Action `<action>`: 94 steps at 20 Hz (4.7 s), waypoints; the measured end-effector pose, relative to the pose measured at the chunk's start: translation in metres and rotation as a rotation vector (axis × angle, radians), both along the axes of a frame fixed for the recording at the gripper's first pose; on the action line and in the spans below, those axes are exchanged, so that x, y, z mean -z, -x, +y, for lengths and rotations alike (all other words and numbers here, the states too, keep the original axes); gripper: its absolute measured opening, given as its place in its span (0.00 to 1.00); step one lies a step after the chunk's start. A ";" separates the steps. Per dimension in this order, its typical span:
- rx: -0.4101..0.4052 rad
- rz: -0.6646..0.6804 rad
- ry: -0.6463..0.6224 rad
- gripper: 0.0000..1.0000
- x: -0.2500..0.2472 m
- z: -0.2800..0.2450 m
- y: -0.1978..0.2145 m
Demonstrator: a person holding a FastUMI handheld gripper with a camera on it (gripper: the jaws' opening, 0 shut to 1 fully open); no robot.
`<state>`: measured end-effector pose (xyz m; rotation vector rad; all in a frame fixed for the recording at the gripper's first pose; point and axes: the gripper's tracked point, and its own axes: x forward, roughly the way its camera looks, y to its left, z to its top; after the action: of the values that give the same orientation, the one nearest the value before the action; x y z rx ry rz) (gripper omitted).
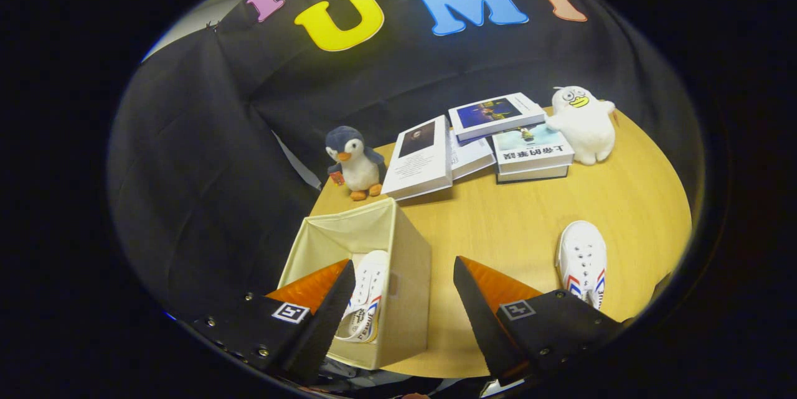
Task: Open the storage box then place both shoes into the box .Put the left shoe in first, then the right shoe, with the right side of both shoes facing outward in a uniform manner.
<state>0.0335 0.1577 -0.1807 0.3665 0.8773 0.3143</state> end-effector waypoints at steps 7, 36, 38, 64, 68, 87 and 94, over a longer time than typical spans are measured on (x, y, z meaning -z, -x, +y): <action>0.095 0.013 0.067 0.96 0.016 -0.083 0.007; 0.158 0.373 0.353 0.94 0.192 -0.231 0.037; 0.153 0.380 0.338 0.91 0.193 -0.229 0.035; 0.249 0.333 -0.061 0.00 0.093 -0.161 0.022; 0.198 0.301 -0.083 0.00 0.059 -0.125 0.015; -0.033 0.222 -0.094 0.00 -0.002 0.064 0.007; -0.032 0.249 -0.005 0.00 0.029 0.087 0.021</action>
<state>0.0127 0.2442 -0.2093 0.4016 1.1274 0.3044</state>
